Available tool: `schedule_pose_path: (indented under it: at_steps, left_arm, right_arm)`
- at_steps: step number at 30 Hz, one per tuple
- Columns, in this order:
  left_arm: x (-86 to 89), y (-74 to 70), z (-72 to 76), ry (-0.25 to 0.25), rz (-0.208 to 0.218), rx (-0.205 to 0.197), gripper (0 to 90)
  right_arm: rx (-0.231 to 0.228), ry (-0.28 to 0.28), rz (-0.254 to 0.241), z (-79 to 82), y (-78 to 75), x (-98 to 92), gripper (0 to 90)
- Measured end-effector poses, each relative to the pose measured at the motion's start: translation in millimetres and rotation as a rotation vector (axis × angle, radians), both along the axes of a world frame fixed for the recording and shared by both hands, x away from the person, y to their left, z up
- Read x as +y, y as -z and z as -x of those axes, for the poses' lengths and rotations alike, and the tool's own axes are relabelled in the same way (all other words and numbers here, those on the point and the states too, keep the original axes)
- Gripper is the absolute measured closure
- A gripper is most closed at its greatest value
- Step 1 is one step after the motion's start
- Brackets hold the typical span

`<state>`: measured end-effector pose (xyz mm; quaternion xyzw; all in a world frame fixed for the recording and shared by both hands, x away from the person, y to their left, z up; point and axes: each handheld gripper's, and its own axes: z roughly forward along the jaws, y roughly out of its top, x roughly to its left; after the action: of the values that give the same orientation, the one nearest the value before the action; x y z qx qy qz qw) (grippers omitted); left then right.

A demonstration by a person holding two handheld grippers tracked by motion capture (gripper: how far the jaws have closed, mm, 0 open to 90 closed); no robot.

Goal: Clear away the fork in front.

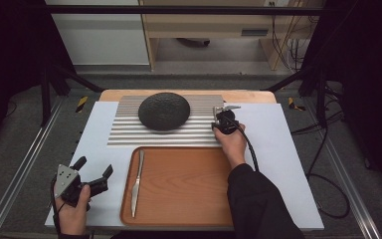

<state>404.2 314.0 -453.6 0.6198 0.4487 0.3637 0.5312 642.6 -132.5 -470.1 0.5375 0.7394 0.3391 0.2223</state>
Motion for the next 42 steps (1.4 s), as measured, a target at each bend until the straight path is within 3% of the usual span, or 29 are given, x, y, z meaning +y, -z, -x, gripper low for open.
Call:
schedule_pose_path:
  at_steps: [6, 18, 33, 42]
  left_arm:
    - [-0.3, -0.1, 0.1, 0.001, 0.000, 0.001, 3.1]
    - [0.0, 0.0, -0.3, 0.002, 0.001, 0.004, 3.5]
    - [-0.2, -0.2, -0.2, 0.005, -0.001, 0.005, 3.5]
    - [-1.1, 0.0, -0.3, 0.008, -0.003, 0.006, 3.6]
  right_arm:
    - [0.024, 0.016, -0.001, -2.0, 1.6, -0.7, 67.1]
    - [0.039, -0.003, 0.027, -3.2, 4.3, -0.2, 81.4]
    - [0.045, -0.030, 0.054, 1.5, 2.7, -10.4, 84.5]
    - [0.040, -0.035, 0.044, -0.2, 4.1, -11.8, 82.0]
